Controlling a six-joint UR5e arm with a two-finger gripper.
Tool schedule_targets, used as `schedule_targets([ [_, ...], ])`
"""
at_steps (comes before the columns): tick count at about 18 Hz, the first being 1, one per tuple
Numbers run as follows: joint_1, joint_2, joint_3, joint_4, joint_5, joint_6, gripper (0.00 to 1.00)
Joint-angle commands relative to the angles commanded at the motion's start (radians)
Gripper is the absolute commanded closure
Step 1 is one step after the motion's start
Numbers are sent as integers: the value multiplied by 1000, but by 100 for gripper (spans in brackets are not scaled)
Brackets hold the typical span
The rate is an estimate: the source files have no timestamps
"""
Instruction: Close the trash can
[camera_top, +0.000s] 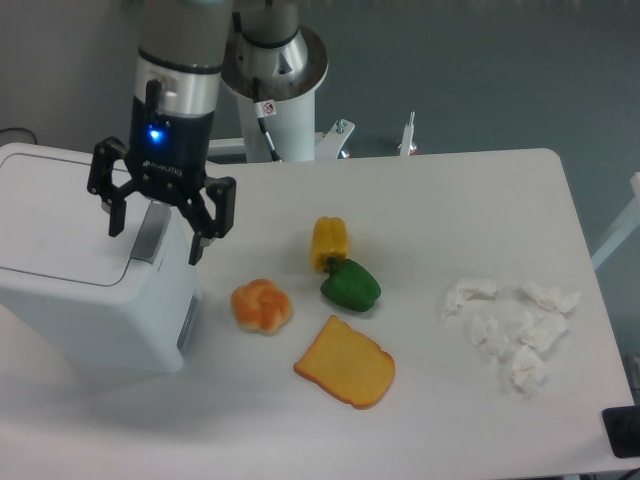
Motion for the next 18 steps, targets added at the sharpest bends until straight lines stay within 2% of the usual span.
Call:
schedule_targets([
  [3,77,-41,17,0,3,55,0],
  [8,177,-167,38,2,44,201,0],
  [10,201,-205,43,2,83,326,0],
  [13,223,-250,26,2,130,582,0],
  [18,267,-356,40,3,179,796,0],
])
